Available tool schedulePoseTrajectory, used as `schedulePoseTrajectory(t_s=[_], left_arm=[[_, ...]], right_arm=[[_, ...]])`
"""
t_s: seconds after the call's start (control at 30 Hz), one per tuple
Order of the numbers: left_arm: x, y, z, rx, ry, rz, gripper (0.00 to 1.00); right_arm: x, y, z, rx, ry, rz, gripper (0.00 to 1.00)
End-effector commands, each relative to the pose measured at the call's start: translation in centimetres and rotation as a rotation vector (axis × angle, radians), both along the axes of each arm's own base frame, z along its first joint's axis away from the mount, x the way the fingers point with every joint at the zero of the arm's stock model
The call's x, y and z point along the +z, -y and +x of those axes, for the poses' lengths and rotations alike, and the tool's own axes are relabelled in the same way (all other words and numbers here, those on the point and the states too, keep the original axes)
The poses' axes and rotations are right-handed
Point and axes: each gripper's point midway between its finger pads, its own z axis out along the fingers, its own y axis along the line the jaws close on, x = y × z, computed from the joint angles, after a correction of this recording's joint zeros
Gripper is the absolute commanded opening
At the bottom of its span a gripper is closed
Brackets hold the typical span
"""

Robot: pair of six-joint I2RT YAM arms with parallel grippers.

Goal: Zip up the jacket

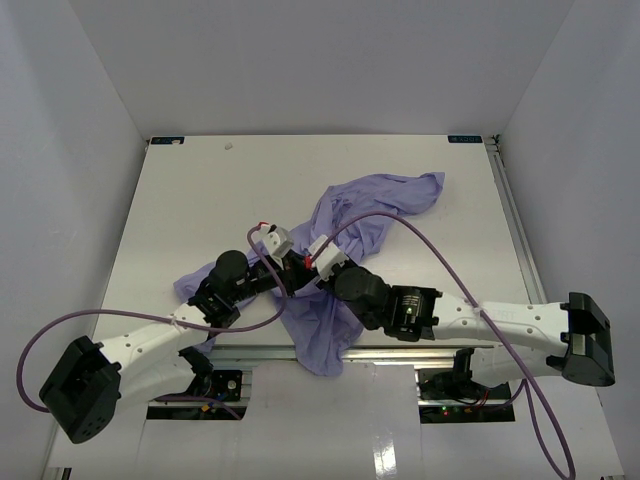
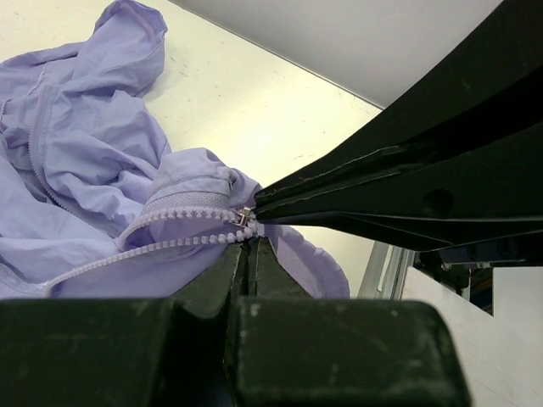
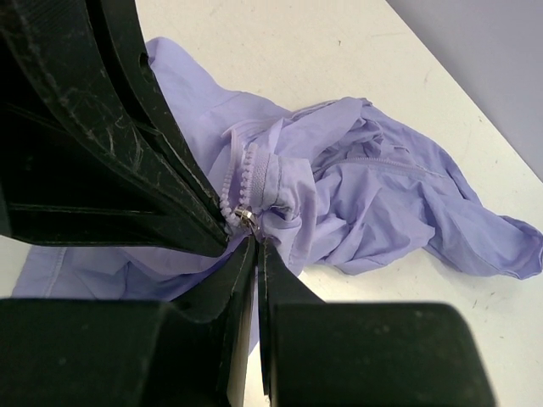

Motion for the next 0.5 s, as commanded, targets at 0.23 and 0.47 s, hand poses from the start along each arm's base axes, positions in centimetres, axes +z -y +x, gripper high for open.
schedulePoseTrajectory(t_s=[0.23,0.47], left_arm=[[-5.7,-0.9,-1.0,0.022,-0.18,0.139,0.0],[-2.5,-1.6,-2.1,0.01,-0.123,0.049,0.0]], right_arm=[[8.3,-0.1,0.0,-0.008,0.041,0.372,0.08],[3.3,0.1,-1.2,-0.003,-0.098,0.3,0.08]])
